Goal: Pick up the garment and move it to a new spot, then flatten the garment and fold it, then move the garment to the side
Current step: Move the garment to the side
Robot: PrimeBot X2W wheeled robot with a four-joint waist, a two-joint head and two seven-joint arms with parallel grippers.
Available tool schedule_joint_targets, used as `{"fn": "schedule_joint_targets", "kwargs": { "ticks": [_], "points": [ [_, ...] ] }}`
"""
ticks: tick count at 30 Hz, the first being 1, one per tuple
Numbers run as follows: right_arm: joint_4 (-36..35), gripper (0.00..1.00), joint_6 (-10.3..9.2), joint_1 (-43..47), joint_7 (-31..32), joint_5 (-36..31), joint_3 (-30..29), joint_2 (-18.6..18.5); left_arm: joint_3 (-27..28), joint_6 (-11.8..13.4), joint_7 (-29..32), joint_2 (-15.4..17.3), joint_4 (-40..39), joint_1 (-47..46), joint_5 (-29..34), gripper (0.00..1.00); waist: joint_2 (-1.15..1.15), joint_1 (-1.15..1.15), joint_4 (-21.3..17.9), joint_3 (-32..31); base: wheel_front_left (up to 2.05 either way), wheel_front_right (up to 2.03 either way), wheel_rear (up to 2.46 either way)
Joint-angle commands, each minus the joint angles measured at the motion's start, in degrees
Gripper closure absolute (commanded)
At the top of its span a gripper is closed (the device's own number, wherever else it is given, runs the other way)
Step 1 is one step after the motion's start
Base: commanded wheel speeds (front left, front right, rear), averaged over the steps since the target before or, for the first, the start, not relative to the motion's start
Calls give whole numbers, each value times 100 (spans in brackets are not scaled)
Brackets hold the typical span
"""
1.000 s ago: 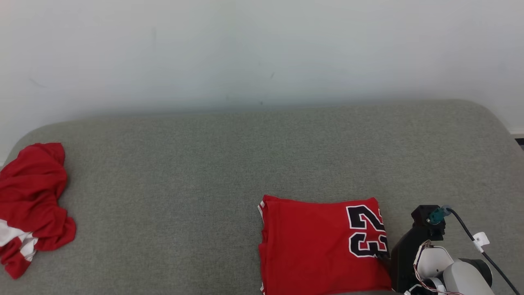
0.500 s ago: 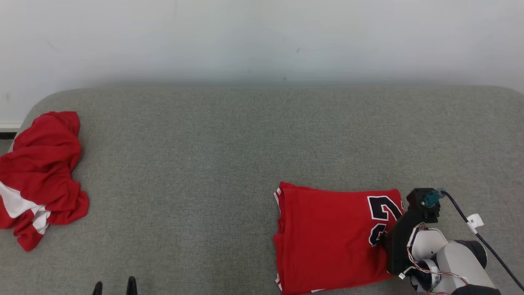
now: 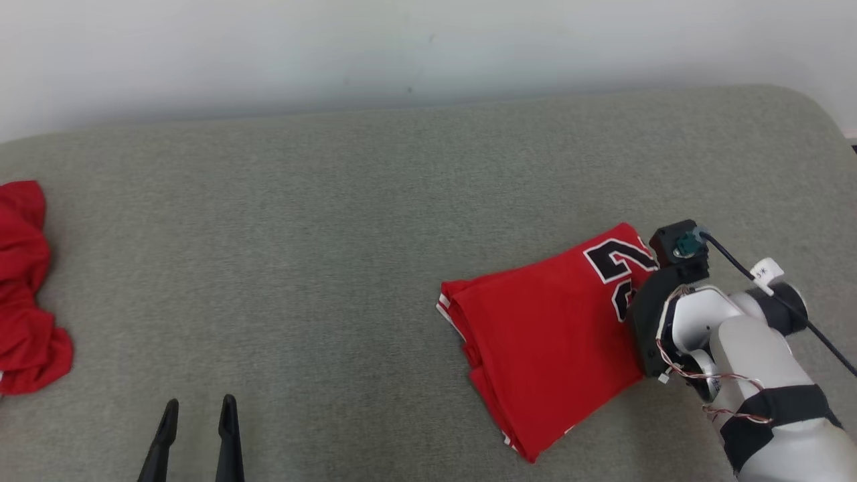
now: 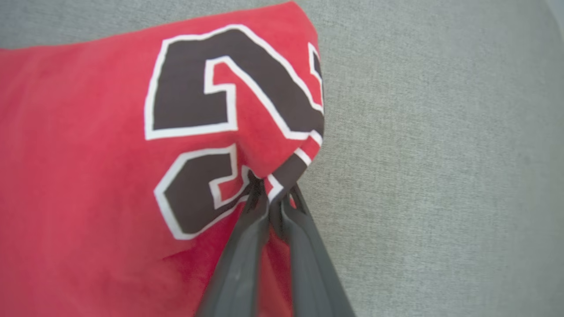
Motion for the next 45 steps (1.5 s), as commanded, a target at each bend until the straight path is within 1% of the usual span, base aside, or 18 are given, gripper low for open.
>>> {"fn": "schedule_joint_targets", "kwargs": {
  "ticks": [1, 5, 8, 14, 18, 23, 28, 31, 32, 37, 41, 42, 43, 44, 45],
  "points": [
    [19, 100, -18, -173, -51, -61, 143, -119, 6, 11, -16, 44, -86, -117, 55, 0, -1, -1, -451, 312, 0, 0, 0],
    [37, 100, -18, -592, -276, -194, 581, -494, -52, 11, -16, 154, -311, -280, 122, 0, -1, -1, -809, 612, 0, 0, 0],
    [136, 100, -18, -883, -537, -254, 586, -659, -95, 11, -16, 223, -525, -352, 175, 0, -1, -1, -1076, 821, 0, 0, 0],
    [559, 100, -18, -1477, -1033, -418, 247, -720, -130, 12, -16, 496, -885, -445, 128, 0, -1, -1, -1613, 1265, 0, 0, 0],
    [815, 100, -18, -1816, -1530, -654, -64, -706, -212, 12, -16, 675, -1141, -482, 179, 0, -1, -1, -1854, 1531, 0, 0, 0],
    [1063, 100, -19, -2144, -2093, -975, -480, -639, -317, 11, -16, 939, -1394, -517, 199, 0, -1, -1, -2042, 1811, 0, 0, 0],
    [1185, 100, -19, -2273, -2393, -1549, -1292, -562, -309, 13, 11, 1121, -1572, -534, 238, 0, -1, -1, -2167, 2000, 0, 0, 0],
    [1121, 100, -19, -2225, -2603, -1965, -1692, -485, -310, 20, 45, 1166, -1612, -495, 232, 0, -1, -1, -2215, 2047, 0, 0, 0],
    [1121, 100, -19, -2225, -2603, -1965, -1692, -485, -310, 20, 45, 1166, -1612, -495, 232, 0, -1, -1, -2215, 2047, 0, 0, 0],
    [1121, 100, -19, -2209, -2936, -2481, -2230, -337, -336, 33, 84, 1213, -1666, -505, 236, 0, -1, -1, -2210, 2075, 0, 0, 0],
    [1087, 100, -19, -2244, -3079, -2736, -2379, -290, -359, 34, 91, 1222, -1673, -528, 243, 0, -1, -1, -2165, 2074, 0, 0, 0],
    [1066, 81, -19, -2257, -3153, -2810, -2416, -292, -364, 40, 91, 1223, -1672, -525, 242, 0, -1, -1, -2149, 2073, 0, 0, 0],
    [1088, 55, -19, -2263, -3211, -2881, -2451, -316, -375, 44, 91, 1222, -1670, -528, 241, 0, -1, -1, -2128, 2075, 0, 0, 0],
    [1121, 4, -19, -2267, -3263, -2941, -2483, -322, -385, 36, 90, 1221, -1667, -531, 242, 0, -1, -1, -2108, 2075, 0, 0, 0],
    [1147, 0, -18, -2278, -3317, -3009, -2507, -307, -387, 44, 88, 1222, -1663, -531, 240, 0, -1, -1, -2093, 2075, 0, 0, 0]
  ]
}}
